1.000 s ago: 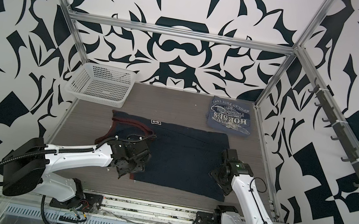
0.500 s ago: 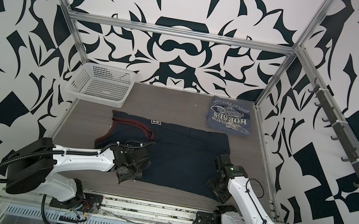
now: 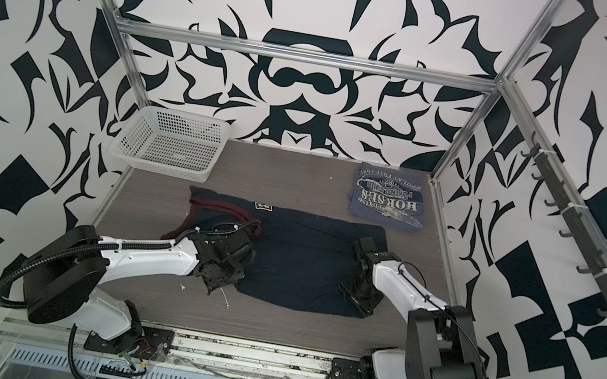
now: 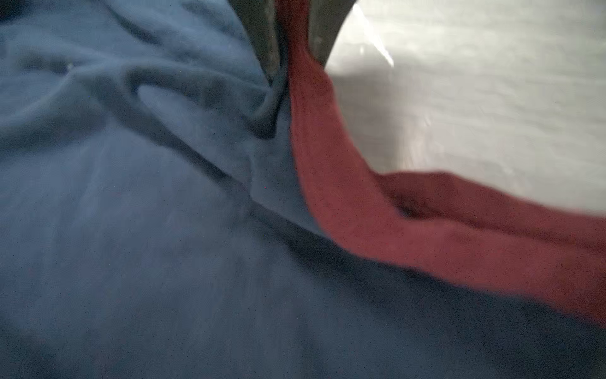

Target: Fold and stack the tank tops

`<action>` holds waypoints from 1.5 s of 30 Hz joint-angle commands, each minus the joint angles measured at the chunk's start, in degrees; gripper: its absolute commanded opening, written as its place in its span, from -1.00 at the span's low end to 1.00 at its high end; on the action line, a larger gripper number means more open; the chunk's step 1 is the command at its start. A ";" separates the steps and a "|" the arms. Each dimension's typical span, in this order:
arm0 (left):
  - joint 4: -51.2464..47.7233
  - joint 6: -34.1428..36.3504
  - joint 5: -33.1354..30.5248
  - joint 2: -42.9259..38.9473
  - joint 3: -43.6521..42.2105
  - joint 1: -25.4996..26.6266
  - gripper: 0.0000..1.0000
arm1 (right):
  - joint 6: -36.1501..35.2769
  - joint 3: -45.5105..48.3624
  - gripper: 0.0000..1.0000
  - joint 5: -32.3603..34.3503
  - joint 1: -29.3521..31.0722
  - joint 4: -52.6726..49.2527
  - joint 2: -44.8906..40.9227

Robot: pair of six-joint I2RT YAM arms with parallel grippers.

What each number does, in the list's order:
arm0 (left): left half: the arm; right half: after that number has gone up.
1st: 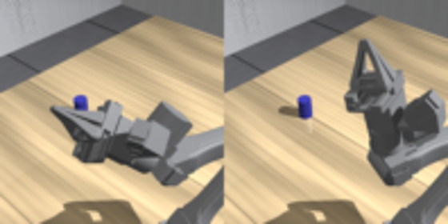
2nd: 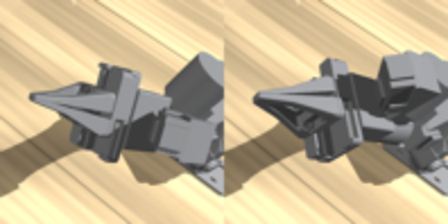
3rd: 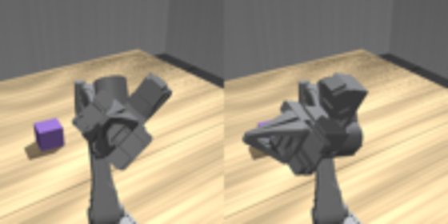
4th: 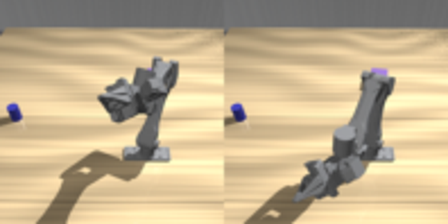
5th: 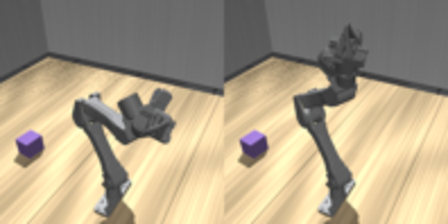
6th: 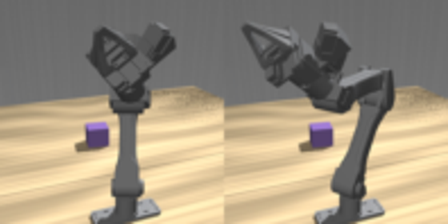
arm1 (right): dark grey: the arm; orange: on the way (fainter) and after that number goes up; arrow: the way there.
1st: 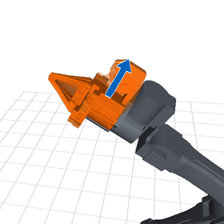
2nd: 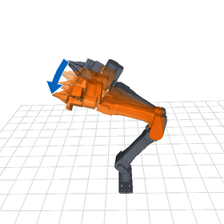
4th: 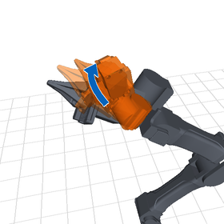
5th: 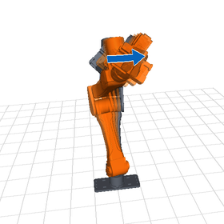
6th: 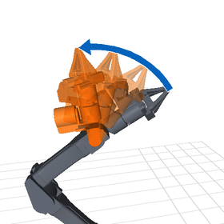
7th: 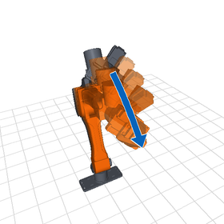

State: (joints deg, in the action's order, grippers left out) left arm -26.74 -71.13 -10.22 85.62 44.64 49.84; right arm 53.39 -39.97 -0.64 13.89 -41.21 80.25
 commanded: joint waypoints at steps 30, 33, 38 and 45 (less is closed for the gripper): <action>0.95 3.11 -0.82 3.29 3.44 -3.35 -0.77 | -1.27 8.35 -0.19 6.34 -3.69 1.39 -14.51; 0.73 2.97 -0.87 3.33 3.43 -3.35 -0.78 | -1.51 8.59 -0.21 5.49 -4.02 2.22 -12.92; 0.57 2.76 -1.01 3.44 3.69 -3.35 -0.79 | -1.13 8.93 -0.19 4.59 -4.03 2.26 -10.55; 0.60 2.88 -0.62 3.60 4.21 -3.35 -0.81 | -1.22 9.39 -0.39 5.58 -4.00 2.57 -10.70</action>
State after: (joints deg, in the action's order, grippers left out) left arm -24.71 -67.70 -10.39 89.76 49.10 46.52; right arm 52.16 -31.35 4.47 9.85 -37.76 69.67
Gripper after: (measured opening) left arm 0.101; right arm 0.321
